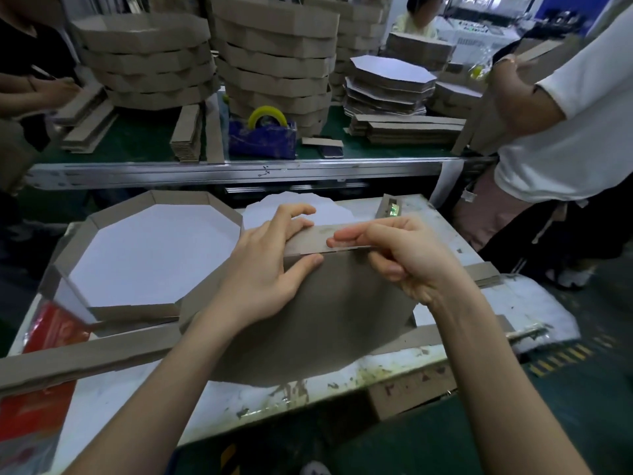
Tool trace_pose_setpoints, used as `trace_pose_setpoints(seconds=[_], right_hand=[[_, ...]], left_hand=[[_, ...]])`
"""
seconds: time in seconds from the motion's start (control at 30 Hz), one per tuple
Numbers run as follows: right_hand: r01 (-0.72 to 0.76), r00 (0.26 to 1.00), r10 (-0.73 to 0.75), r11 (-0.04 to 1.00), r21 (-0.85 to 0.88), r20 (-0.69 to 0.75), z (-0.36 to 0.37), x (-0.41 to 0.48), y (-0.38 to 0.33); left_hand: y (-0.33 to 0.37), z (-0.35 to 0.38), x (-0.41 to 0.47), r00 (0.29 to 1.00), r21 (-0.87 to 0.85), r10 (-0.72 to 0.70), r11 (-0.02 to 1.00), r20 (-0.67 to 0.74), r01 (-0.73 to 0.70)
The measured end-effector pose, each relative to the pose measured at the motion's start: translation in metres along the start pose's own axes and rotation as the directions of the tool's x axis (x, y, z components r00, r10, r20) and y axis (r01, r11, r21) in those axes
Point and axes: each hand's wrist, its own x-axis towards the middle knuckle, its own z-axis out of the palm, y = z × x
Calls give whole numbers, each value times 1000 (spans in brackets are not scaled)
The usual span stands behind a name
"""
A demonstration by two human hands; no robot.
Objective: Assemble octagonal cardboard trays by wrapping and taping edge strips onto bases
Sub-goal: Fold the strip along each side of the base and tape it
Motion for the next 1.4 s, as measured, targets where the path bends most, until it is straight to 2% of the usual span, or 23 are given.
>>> trace_pose_setpoints(seconds=[0.27, 0.8, 1.03, 1.13, 1.17, 1.23, 1.3, 1.4], right_hand=[[-39, 999, 37, 997, 74, 17, 1, -12, 15], [-31, 999, 31, 993, 114, -5, 5, -6, 51], [5, 1000, -4, 997, 79, -13, 2, 1, 61], [-40, 993, 14, 974, -222, -117, 4, -1, 74], [-45, 988, 5, 968, -247, -157, 4, -3, 81], [20, 976, -49, 990, -137, -212, 0, -7, 84], [158, 944, -172, 985, -73, -280, -10, -3, 78], [362, 856, -381, 924, -119, -349, -22, 9, 65]], left_hand=[[3, -2, 0, 990, 171, 120, 977, 68, -130], [0, -1, 7, 983, 318, 85, 939, 163, -134], [11, 12, 16, 995, 215, 9, 977, -97, 12], [5, 15, 19, 990, 216, 37, 976, -139, -6], [3, 15, 20, 989, 218, 48, 976, -139, -17], [1, 15, 20, 989, 259, 84, 964, -120, -51], [0, 15, 19, 987, 334, 119, 939, -106, -78], [-2, 14, 18, 990, 407, 128, 908, -56, -94]])
